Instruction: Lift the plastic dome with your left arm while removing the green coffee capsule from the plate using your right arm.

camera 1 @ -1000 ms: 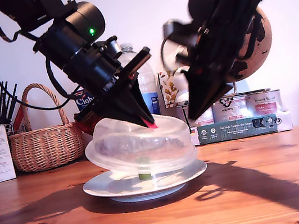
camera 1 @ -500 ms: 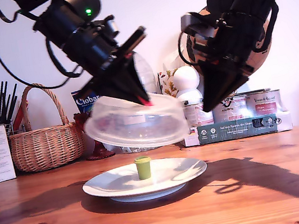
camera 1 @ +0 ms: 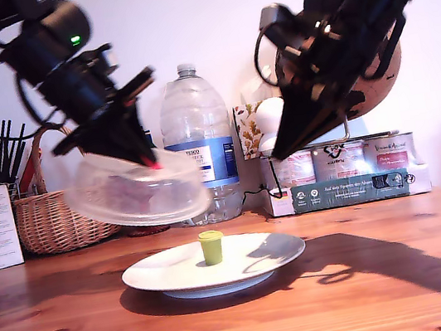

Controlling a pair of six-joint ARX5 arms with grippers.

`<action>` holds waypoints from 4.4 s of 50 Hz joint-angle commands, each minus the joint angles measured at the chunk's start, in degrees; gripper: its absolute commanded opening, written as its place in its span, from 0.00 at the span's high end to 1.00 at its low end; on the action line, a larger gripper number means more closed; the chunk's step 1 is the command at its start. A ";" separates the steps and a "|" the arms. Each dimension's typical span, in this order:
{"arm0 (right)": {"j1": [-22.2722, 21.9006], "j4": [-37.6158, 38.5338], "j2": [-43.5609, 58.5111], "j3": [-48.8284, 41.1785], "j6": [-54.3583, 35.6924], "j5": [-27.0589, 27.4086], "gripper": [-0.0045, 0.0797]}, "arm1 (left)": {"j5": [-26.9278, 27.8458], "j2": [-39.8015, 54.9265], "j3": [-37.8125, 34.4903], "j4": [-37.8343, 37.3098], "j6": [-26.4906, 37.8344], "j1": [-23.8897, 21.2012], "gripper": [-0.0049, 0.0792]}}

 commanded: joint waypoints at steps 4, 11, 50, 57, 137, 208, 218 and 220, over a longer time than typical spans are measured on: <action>2.36 0.72 3.76 -0.44 -1.57 -0.42 0.78 | 0.00 0.81 0.39 0.85 1.42 1.70 0.97; 5.42 4.17 4.17 -0.44 -1.64 1.44 0.34 | 0.04 0.81 0.39 0.94 1.42 3.76 0.97; 10.25 13.88 8.72 -0.44 -1.60 11.82 0.32 | 1.40 0.81 0.39 2.49 2.43 6.38 0.97; 10.25 14.51 10.03 -0.44 -1.05 11.78 0.32 | 1.62 0.81 0.39 2.47 2.45 6.38 0.97; 12.11 24.74 15.87 -0.44 4.83 9.68 0.55 | 1.62 0.81 0.39 2.67 2.91 6.38 0.97; 11.58 15.52 15.72 7.82 6.05 10.34 0.56 | 1.81 0.81 0.39 2.60 2.91 6.38 0.97; 11.74 12.63 15.74 7.82 4.74 10.40 0.36 | 1.92 0.81 0.39 2.54 2.91 6.38 0.97; 11.74 12.13 15.74 7.82 4.61 10.62 0.36 | 2.14 0.81 0.39 2.54 2.91 6.38 0.97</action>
